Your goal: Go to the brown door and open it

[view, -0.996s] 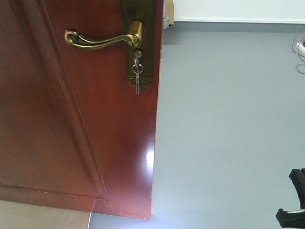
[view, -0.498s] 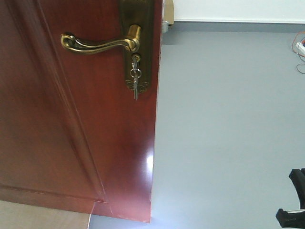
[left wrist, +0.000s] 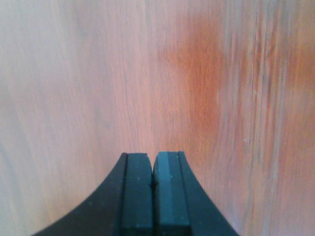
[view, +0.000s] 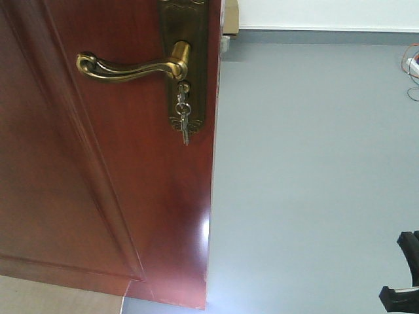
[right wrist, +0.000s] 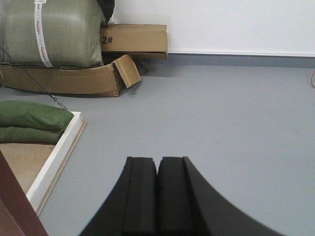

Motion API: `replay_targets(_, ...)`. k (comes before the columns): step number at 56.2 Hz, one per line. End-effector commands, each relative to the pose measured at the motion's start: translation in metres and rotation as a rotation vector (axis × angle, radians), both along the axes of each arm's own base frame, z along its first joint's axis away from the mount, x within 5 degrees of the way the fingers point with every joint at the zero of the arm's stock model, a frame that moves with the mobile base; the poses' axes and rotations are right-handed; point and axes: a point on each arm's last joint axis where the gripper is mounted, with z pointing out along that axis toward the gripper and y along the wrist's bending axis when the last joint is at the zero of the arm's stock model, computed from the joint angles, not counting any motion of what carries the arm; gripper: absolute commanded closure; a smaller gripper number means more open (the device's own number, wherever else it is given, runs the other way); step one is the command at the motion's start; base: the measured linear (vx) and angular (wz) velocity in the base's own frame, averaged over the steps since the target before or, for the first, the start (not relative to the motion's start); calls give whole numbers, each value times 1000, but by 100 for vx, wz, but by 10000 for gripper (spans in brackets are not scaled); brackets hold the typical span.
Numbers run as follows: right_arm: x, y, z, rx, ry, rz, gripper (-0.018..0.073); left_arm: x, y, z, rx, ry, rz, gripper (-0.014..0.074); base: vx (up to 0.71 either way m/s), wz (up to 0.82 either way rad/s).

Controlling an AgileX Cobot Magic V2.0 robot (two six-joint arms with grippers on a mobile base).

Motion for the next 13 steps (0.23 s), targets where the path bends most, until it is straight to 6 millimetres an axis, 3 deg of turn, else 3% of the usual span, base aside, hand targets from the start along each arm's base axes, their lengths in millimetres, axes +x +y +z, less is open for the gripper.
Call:
replay_targets(1,2,0,6,-7,-83,-1,559,-2,-1,17,-13,-119,-16,600,0,0)
replay_targets(13,2,0,6,-7,-83,-1,559,-2,-1,17,-13,-119,-16,600,0,0)
